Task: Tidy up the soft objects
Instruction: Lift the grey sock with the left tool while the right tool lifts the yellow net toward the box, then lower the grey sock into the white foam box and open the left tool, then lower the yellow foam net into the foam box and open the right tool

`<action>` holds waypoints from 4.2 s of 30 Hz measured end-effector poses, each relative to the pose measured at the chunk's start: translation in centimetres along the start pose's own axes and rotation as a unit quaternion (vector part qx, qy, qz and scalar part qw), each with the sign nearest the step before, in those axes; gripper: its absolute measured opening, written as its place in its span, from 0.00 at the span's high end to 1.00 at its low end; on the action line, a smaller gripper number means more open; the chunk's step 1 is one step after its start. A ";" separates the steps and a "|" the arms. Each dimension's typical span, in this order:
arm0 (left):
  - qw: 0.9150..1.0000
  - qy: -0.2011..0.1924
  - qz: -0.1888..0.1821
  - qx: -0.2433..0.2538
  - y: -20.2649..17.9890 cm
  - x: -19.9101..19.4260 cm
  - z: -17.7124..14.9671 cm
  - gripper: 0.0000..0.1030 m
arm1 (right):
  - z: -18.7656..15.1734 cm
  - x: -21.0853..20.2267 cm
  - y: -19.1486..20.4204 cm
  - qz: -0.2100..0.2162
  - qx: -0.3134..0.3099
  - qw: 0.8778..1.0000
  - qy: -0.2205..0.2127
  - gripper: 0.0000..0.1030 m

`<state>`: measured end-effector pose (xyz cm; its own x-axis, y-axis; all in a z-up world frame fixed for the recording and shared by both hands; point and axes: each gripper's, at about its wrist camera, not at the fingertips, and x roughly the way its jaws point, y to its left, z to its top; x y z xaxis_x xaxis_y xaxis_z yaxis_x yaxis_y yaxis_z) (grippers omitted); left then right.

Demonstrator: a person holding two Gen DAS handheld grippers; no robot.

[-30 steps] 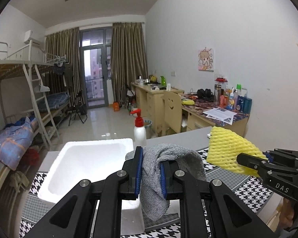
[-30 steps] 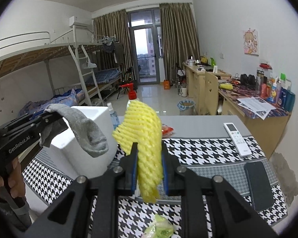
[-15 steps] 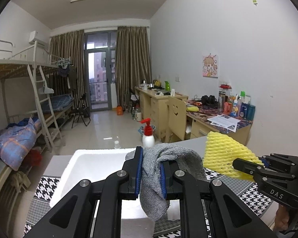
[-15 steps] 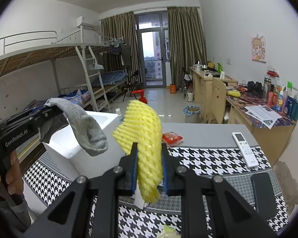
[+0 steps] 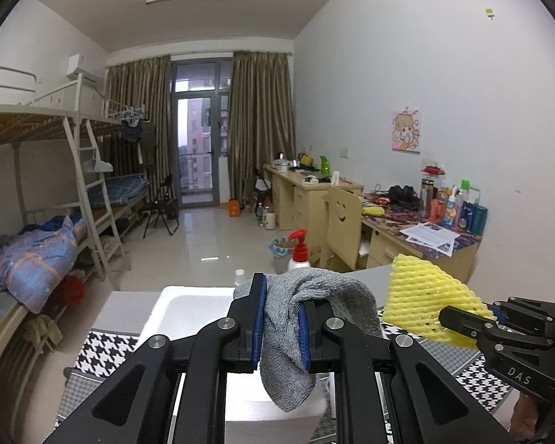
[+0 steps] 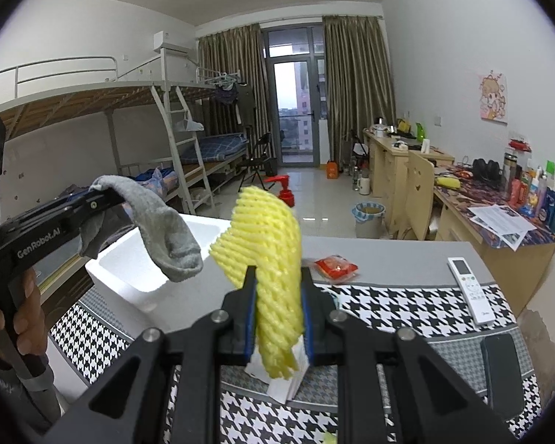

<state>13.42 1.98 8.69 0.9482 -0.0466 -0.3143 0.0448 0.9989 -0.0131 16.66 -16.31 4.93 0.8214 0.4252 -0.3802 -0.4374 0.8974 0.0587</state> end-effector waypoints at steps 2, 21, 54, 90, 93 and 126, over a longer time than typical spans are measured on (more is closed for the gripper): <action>1.000 0.001 0.007 -0.001 0.5 0.1 0.0 0.84 | 0.1 0.2 0.2 0.005 -0.002 1.000 -0.001 0.77; 0.998 0.015 0.065 -0.024 3.4 1.1 -0.2 0.84 | 0.9 2.5 3.5 0.055 -0.023 0.998 0.013 0.77; 0.995 0.081 0.047 -0.022 5.7 5.7 -1.7 0.35 | 1.2 4.6 5.3 0.038 -0.029 0.998 0.032 0.77; 0.995 0.079 0.063 -0.023 7.3 5.0 -2.3 0.14 | 2.6 5.7 9.6 0.099 -0.073 0.992 0.030 0.77; 0.995 0.078 0.061 -0.021 7.4 4.7 -2.4 0.14 | 2.6 6.3 10.0 0.100 -0.077 0.991 0.037 0.77; 0.996 0.044 0.072 -0.032 10.2 2.8 -3.2 0.06 | 3.0 10.5 12.0 0.090 -0.087 0.988 0.090 0.68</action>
<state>15.50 12.02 4.64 0.9117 0.0941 -0.3999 -0.1122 0.9934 -0.0219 21.10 -0.70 4.45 0.6536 0.5342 -0.5361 -0.6392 0.7689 -0.0131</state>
